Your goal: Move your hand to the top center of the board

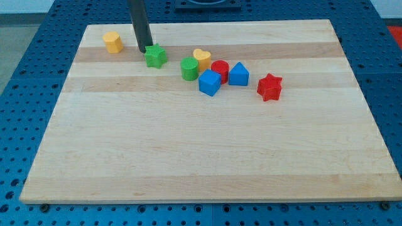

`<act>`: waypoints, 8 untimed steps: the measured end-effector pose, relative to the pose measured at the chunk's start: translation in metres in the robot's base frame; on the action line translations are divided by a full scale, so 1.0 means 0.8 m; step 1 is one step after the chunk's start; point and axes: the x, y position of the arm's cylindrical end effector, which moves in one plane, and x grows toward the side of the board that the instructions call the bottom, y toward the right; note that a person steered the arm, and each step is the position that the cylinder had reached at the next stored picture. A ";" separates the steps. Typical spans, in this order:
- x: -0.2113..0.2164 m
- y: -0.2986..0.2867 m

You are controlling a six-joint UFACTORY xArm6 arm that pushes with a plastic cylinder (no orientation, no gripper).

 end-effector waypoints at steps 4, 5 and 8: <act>0.254 0.005; 0.240 -0.017; 0.062 -0.021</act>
